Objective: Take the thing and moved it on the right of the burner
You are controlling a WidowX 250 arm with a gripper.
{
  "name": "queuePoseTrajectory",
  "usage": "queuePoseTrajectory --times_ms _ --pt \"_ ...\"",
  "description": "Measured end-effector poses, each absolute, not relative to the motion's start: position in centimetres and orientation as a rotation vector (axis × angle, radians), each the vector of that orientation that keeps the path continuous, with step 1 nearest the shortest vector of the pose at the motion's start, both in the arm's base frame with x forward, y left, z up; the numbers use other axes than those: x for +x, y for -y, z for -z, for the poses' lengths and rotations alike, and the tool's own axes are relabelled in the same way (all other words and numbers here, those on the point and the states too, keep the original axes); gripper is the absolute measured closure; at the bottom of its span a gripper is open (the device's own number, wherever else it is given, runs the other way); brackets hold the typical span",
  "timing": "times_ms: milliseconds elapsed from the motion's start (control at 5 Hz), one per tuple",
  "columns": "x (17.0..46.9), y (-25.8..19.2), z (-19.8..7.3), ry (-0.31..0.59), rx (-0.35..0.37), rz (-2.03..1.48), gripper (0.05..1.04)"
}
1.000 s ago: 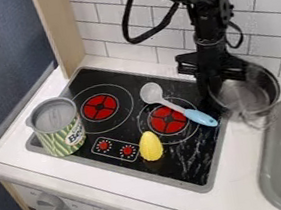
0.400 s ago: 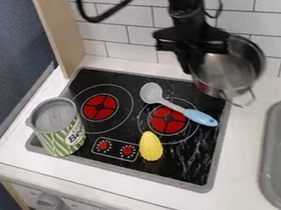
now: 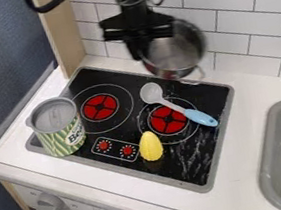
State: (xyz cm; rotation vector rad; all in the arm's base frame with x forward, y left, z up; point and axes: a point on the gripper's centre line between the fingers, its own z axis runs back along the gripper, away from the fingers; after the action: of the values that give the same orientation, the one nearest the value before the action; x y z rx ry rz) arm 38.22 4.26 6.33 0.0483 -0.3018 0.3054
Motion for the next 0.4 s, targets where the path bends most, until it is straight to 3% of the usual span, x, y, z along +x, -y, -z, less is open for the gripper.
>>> queuePoseTrajectory --times_ms 400 --pt "36.4 -11.0 -6.0 0.286 0.121 -0.512 1.005"
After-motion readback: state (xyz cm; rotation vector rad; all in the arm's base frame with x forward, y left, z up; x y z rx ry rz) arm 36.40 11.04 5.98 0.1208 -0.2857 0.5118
